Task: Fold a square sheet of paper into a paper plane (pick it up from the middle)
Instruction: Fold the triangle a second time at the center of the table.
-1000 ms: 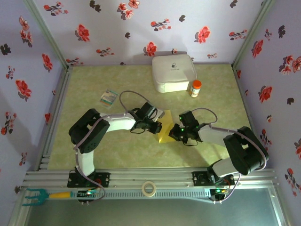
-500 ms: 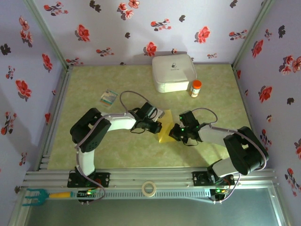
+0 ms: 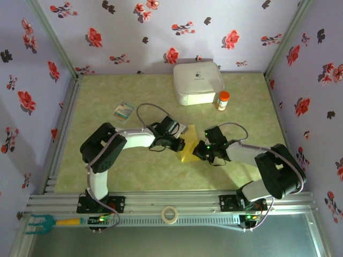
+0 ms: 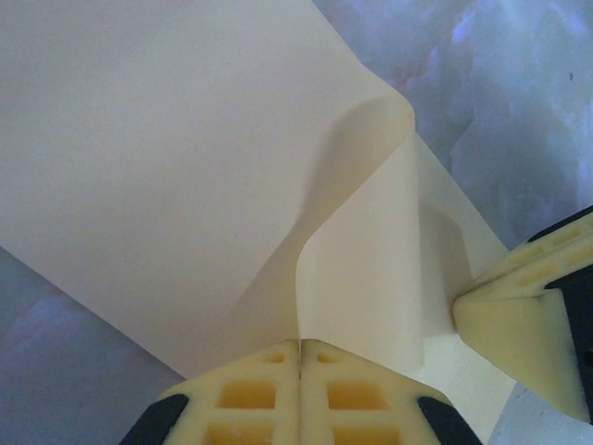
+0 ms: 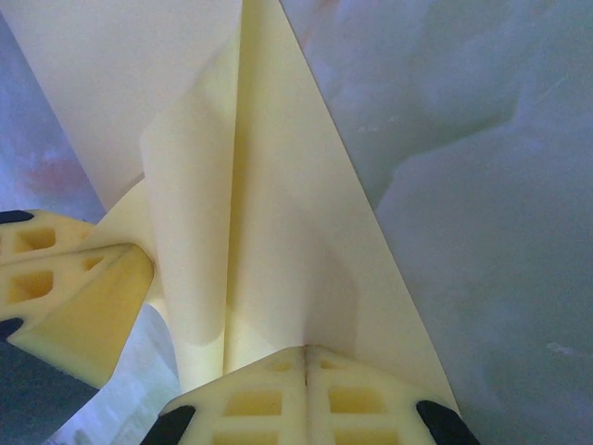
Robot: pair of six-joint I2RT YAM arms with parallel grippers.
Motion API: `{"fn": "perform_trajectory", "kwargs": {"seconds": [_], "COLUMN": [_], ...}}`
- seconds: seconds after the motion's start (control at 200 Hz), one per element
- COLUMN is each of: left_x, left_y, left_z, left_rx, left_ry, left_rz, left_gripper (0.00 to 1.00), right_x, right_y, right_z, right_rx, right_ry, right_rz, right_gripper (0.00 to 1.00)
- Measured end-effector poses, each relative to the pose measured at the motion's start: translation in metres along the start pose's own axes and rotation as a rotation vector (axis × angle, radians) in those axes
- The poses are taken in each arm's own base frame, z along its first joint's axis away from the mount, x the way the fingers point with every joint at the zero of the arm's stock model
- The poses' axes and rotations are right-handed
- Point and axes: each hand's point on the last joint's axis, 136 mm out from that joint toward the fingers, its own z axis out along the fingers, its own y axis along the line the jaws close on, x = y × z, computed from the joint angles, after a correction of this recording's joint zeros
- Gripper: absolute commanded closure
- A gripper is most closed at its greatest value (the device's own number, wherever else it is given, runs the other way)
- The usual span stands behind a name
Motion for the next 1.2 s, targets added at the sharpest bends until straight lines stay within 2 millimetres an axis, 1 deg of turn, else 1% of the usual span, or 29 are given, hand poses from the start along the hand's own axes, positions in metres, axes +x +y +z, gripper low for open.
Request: {"fn": "perform_trajectory", "kwargs": {"seconds": [0.225, 0.425, 0.505, 0.555, 0.615, 0.685, 0.755, 0.995, 1.2], "left_x": [-0.002, -0.002, -0.003, -0.003, -0.003, -0.003, -0.003, -0.002, -0.003], "left_y": [0.001, 0.001, 0.001, 0.000, 0.000, 0.000, 0.000, 0.000, -0.001], "left_z": [0.004, 0.004, 0.004, 0.004, 0.004, 0.004, 0.004, 0.005, 0.005], "left_rx": [0.007, 0.012, 0.015, 0.015, 0.015, 0.015, 0.016, 0.021, 0.028], "left_ry": [0.002, 0.003, 0.002, 0.002, 0.002, 0.002, 0.002, 0.004, 0.005], "left_rz": [-0.004, -0.006, -0.005, -0.005, -0.005, -0.005, -0.005, -0.006, -0.007], "left_gripper": [0.95, 0.96, 0.95, 0.96, 0.96, 0.96, 0.96, 0.96, 0.96], "right_x": [0.000, -0.001, -0.003, -0.005, -0.010, -0.017, -0.021, -0.030, -0.034], "right_y": [0.000, 0.000, 0.000, 0.000, 0.006, 0.016, 0.025, 0.042, 0.054], "right_z": [0.000, 0.000, -0.003, -0.006, -0.011, -0.016, -0.016, -0.003, 0.000], "right_rx": [0.000, 0.000, 0.002, -0.001, -0.024, -0.068, -0.105, -0.174, -0.216], "right_ry": [0.000, -0.001, -0.013, -0.024, -0.047, -0.076, -0.088, -0.066, -0.059], "right_rz": [0.002, 0.002, 0.006, 0.014, 0.023, 0.029, 0.033, 0.073, 0.068], "right_gripper": [0.97, 0.93, 0.94, 0.97, 1.00, 1.00, 1.00, 1.00, 1.00]}}
